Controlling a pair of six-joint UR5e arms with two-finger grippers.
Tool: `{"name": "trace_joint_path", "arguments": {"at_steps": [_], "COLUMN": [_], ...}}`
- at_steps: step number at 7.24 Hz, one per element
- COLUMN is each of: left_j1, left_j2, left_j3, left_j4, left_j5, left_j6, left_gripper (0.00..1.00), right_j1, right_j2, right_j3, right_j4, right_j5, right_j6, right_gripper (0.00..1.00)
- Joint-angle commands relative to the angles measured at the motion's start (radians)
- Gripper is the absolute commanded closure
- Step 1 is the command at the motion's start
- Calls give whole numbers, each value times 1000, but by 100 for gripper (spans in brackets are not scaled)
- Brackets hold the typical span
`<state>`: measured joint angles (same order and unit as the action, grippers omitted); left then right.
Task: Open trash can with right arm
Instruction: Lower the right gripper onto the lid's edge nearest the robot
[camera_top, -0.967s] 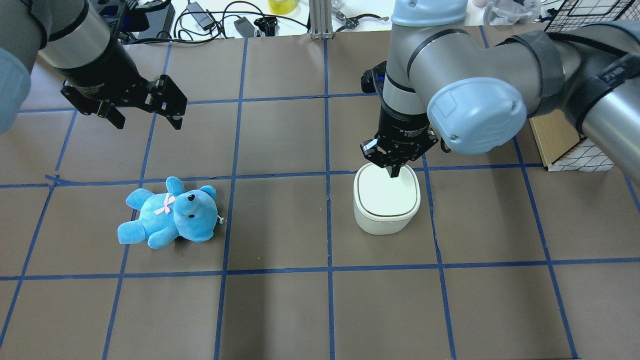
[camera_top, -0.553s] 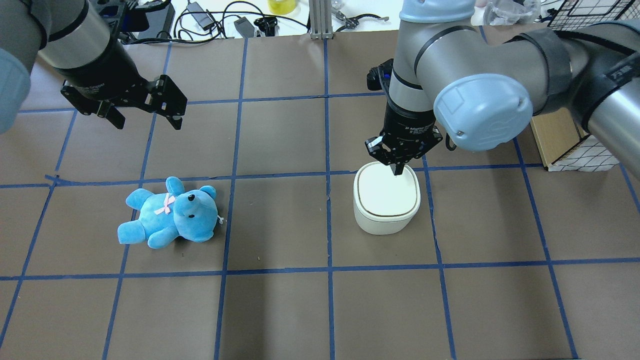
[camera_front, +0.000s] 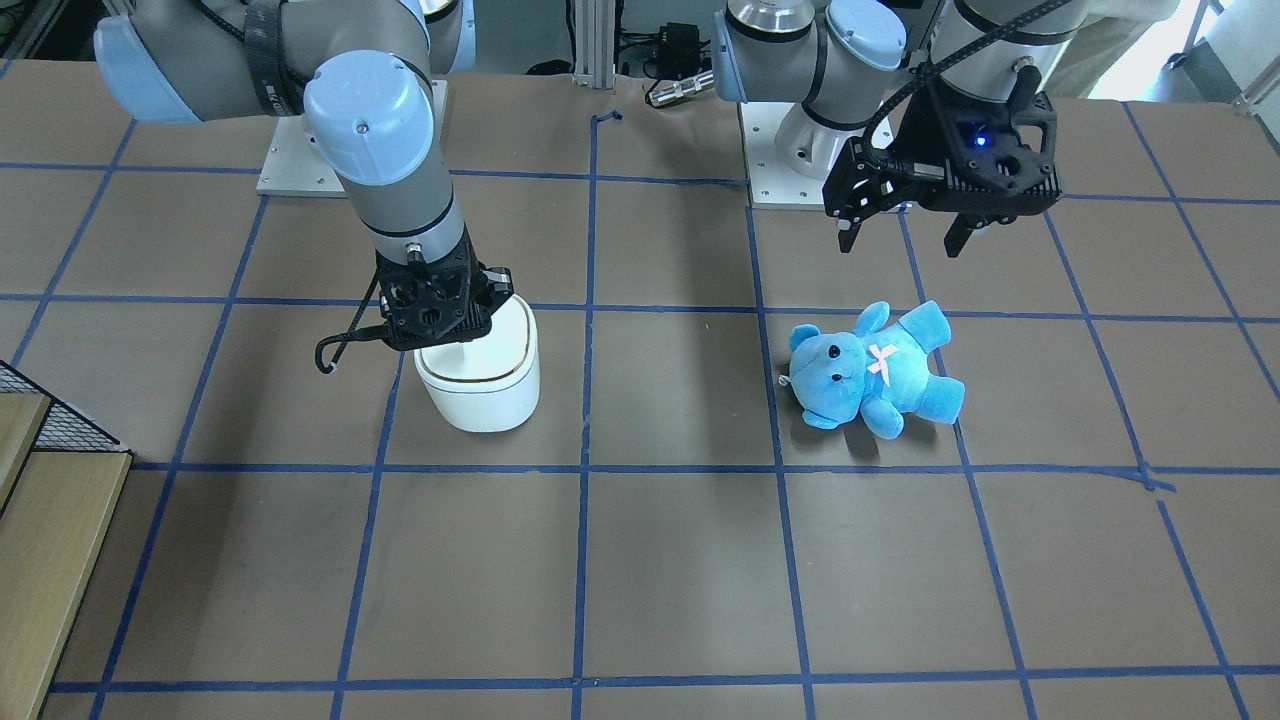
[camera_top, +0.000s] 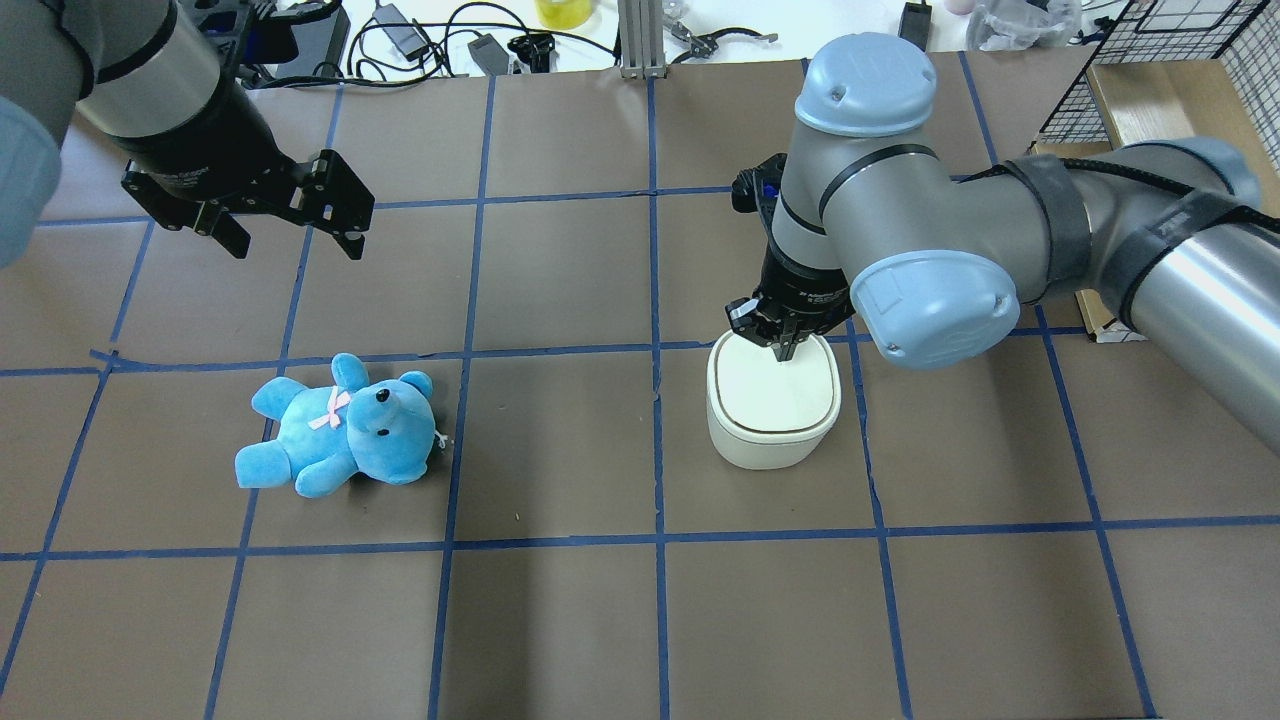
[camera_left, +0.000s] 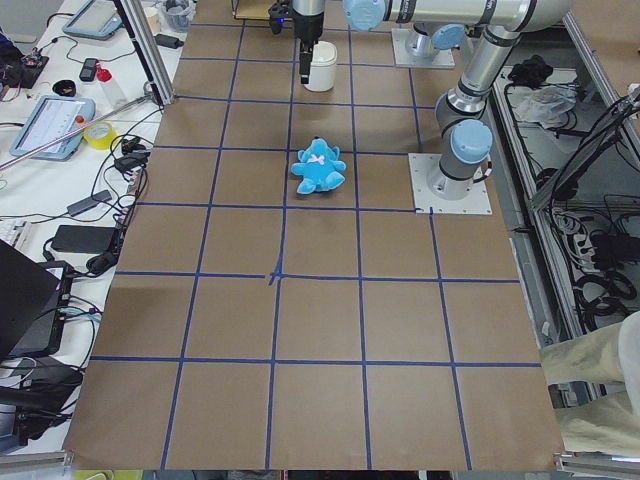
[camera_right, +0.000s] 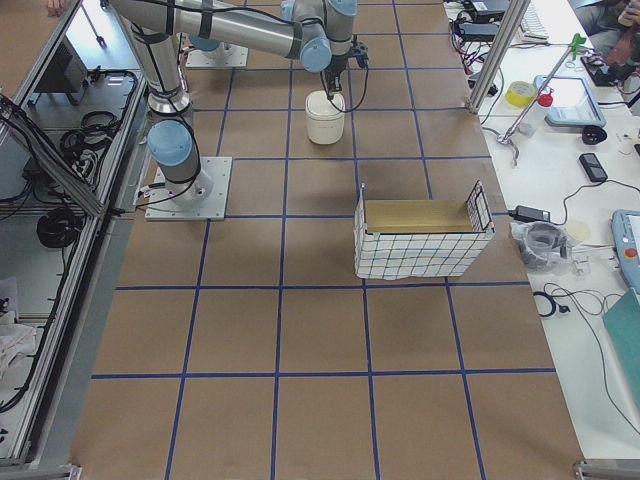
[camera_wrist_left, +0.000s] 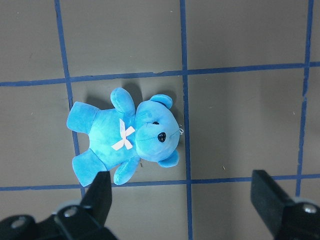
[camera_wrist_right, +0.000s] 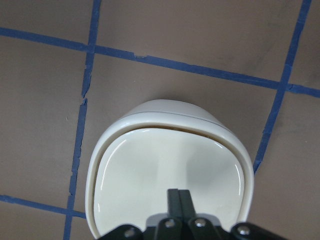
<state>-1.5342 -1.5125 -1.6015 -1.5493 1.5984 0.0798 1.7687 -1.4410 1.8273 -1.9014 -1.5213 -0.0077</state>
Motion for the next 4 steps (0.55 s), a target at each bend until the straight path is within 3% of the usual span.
{"name": "trace_joint_path", "arguments": {"at_steps": [1, 4], "left_j1": [0, 0], "left_j2": [0, 0], "left_j3": [0, 0], "left_j4": [0, 0], "left_j5": [0, 0], "left_j6": [0, 0], "left_gripper": [0, 0], "right_j1": [0, 0], "right_j2": [19, 33], "right_j3": [7, 7], "right_j4": [-13, -31], "right_j5": [1, 1], "right_j6": [0, 0], "right_gripper": [100, 100]}}
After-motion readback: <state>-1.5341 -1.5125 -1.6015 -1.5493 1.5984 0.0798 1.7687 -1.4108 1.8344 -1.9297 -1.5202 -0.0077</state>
